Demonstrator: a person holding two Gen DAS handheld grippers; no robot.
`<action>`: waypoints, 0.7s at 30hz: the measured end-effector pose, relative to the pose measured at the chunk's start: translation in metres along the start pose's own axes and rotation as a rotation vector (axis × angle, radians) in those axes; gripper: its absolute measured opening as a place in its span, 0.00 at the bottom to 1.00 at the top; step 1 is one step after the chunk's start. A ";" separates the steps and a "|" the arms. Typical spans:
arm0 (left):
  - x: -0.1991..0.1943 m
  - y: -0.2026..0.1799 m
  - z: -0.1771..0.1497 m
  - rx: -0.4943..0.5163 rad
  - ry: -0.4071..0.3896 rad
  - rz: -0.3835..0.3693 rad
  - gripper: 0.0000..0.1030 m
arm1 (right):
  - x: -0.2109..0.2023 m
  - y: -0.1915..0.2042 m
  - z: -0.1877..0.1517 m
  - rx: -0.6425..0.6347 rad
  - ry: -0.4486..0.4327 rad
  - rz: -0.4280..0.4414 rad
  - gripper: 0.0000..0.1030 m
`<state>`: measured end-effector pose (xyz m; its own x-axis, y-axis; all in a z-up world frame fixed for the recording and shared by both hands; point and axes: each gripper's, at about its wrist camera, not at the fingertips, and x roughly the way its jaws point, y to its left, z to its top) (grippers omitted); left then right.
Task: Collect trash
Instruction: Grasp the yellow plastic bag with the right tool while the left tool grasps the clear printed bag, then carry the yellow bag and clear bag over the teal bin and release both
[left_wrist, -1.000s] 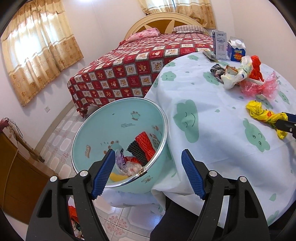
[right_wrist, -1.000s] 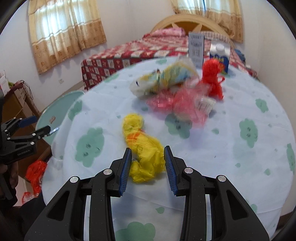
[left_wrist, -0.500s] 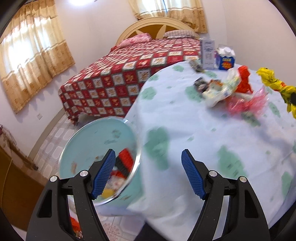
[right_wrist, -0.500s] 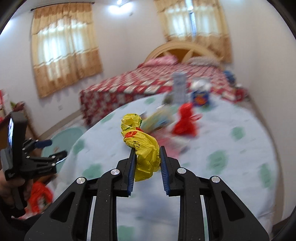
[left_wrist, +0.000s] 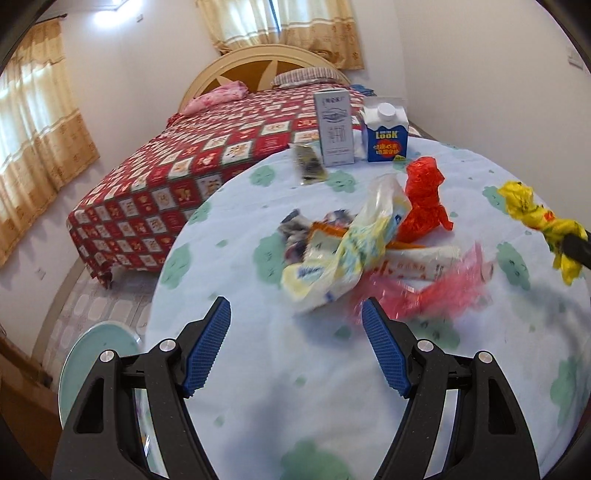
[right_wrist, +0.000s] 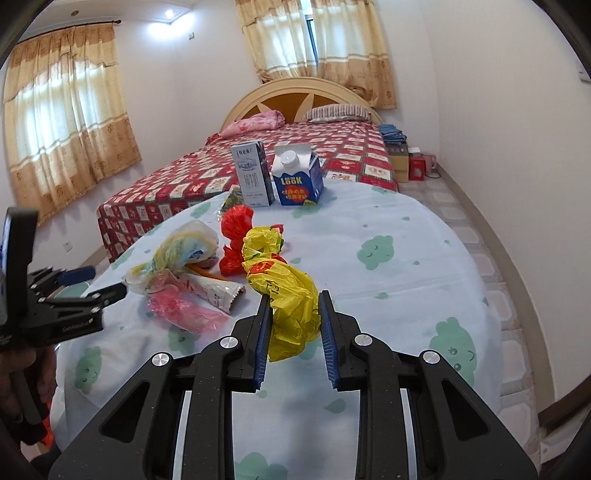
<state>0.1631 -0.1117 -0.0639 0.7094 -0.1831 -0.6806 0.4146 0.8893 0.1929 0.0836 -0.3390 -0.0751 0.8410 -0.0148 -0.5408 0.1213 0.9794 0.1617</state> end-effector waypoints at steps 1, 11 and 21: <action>0.005 -0.002 0.002 0.003 0.003 -0.005 0.70 | 0.002 0.001 -0.001 -0.001 0.005 0.003 0.25; 0.013 -0.003 0.007 0.011 0.023 -0.099 0.10 | 0.007 0.009 0.006 -0.009 0.000 0.030 0.25; -0.048 0.042 -0.022 -0.004 -0.021 -0.048 0.10 | -0.003 0.048 0.021 -0.063 -0.035 0.096 0.25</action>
<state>0.1338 -0.0559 -0.0383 0.7001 -0.2344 -0.6744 0.4466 0.8808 0.1574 0.0985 -0.2968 -0.0483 0.8650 0.0733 -0.4964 0.0073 0.9873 0.1585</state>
